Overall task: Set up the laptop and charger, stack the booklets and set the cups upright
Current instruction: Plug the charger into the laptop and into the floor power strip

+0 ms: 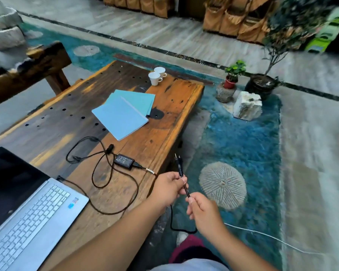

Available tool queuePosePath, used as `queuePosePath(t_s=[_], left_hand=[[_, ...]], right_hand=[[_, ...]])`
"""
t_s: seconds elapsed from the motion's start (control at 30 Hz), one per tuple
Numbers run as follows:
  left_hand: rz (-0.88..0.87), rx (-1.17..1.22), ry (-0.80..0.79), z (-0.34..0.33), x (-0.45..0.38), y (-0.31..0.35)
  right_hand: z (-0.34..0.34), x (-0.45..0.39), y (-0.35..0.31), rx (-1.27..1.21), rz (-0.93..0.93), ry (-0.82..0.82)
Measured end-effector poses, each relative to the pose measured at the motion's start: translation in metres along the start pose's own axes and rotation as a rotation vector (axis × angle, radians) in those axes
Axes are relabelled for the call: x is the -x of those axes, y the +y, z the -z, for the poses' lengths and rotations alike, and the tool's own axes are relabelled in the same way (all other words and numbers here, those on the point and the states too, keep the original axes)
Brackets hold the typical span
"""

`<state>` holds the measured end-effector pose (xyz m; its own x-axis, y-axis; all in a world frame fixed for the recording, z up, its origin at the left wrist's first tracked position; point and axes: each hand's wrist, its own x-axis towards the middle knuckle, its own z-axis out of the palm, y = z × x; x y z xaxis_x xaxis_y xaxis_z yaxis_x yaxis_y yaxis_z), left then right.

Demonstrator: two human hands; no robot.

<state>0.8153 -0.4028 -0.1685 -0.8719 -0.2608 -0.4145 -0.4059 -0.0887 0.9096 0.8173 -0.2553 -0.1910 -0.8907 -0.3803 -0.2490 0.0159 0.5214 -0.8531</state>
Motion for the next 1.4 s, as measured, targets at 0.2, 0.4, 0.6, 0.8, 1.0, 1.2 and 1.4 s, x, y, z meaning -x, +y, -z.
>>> queuePosePath(t_s=[0.2,0.4,0.6,0.8,1.0,1.2,1.4], left_hand=[[0.086,-0.064,-0.124,-0.033,0.002,-0.008],[0.16,-0.076,-0.185,-0.074,-0.005,-0.016],[0.186,-0.163,-0.22,-0.123,-0.014,-0.029],[0.241,-0.22,-0.239,-0.161,-0.028,-0.058],[0.404,-0.144,-0.273,-0.19,-0.051,-0.097],[0.591,0.05,-0.17,-0.214,-0.111,-0.124],[0.65,-0.097,-0.248,-0.221,-0.168,-0.164]], right_hand=[[0.006,0.028,0.023,-0.275,-0.147,0.037],[0.029,0.035,0.046,-0.5,-0.333,0.049],[0.06,0.03,0.076,-0.569,-0.433,0.149],[0.08,0.026,0.106,-0.644,-0.528,0.14],[0.095,0.01,0.137,-0.699,-0.635,0.125],[0.099,-0.035,0.174,-0.737,-0.765,0.152],[0.081,-0.084,0.223,-0.778,-0.926,0.29]])
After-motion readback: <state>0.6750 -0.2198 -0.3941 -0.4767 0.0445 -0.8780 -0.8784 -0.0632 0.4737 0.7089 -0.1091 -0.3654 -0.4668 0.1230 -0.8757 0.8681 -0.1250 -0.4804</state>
